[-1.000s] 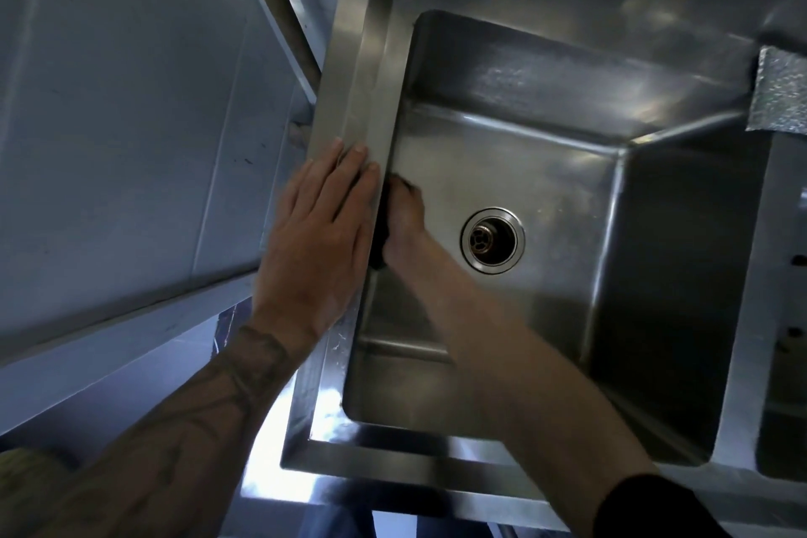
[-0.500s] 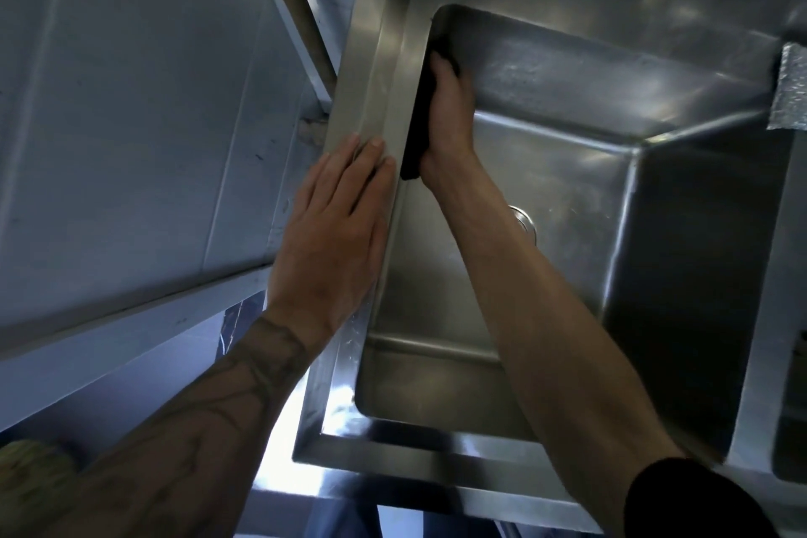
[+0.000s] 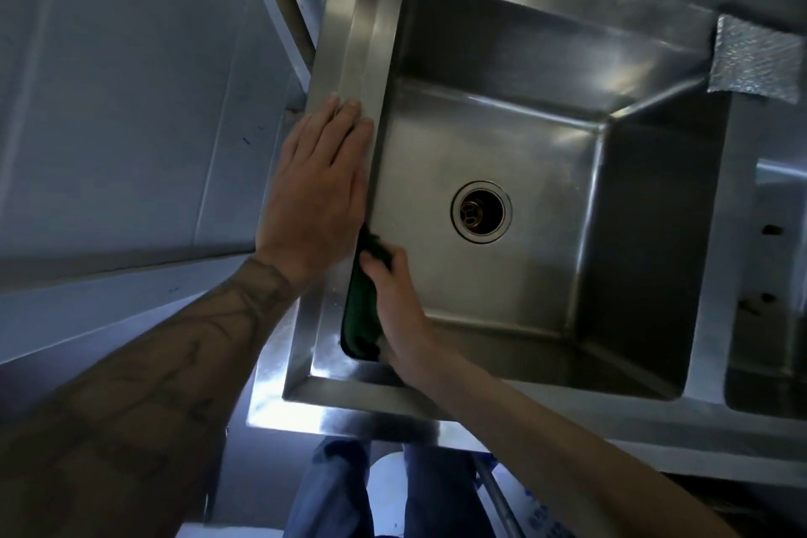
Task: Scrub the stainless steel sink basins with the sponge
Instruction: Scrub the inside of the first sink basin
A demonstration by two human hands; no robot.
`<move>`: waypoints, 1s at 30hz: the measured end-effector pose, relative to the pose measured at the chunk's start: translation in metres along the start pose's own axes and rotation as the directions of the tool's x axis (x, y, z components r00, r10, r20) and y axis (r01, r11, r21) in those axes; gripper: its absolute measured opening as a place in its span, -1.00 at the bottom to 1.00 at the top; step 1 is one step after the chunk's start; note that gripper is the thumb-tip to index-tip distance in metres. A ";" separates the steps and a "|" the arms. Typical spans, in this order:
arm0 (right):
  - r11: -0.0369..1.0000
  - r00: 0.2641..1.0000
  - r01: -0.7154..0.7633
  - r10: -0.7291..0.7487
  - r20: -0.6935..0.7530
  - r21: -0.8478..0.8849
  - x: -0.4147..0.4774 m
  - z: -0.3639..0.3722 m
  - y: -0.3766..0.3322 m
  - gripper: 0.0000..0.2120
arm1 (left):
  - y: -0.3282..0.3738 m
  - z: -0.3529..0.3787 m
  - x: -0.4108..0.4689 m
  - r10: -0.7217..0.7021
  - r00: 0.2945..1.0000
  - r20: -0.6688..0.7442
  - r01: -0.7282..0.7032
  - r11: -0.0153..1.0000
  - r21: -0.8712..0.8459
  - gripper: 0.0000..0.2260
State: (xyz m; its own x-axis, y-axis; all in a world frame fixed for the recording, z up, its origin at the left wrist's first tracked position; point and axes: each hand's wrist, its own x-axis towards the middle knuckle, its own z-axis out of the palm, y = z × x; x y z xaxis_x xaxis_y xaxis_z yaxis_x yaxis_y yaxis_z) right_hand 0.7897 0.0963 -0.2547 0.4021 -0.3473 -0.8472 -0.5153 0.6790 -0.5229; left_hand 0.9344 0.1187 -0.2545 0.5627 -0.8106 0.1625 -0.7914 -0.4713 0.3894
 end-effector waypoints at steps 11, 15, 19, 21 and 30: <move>0.759 0.978 0.171 -0.052 0.204 -0.628 0.075 -0.028 0.024 -0.80 | 0.031 -0.029 -0.089 -0.145 0.988 0.043 0.144 0.989 0.028 -0.60; 0.613 0.895 0.352 0.000 0.445 -0.707 0.057 -0.047 0.021 -0.81 | 0.051 -0.027 -0.140 -0.228 0.974 0.009 0.227 0.973 0.052 -0.57; 0.533 0.854 0.439 0.003 0.520 -0.724 0.037 -0.064 0.012 -0.77 | 0.075 -0.015 -0.159 -0.326 0.945 0.006 0.319 0.929 0.186 -0.54; 0.500 0.820 0.501 -0.014 0.572 -0.706 0.031 -0.069 0.012 -0.70 | 0.082 -0.008 -0.166 -0.354 0.935 -0.006 0.347 0.912 0.217 -0.53; 0.453 0.809 0.501 0.055 0.585 -0.737 0.040 -0.073 0.019 -0.72 | 0.080 -0.002 -0.170 -0.353 0.934 -0.051 0.356 0.914 0.195 -0.53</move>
State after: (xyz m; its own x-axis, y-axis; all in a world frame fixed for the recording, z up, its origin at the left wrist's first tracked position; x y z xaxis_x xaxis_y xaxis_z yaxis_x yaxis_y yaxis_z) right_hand 0.7410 0.0481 -0.3059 0.7395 0.1345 -0.6596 -0.5896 -0.3433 -0.7310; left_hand 0.7755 0.2196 -0.2490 0.8173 -0.5730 0.0601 -0.5694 -0.7873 0.2365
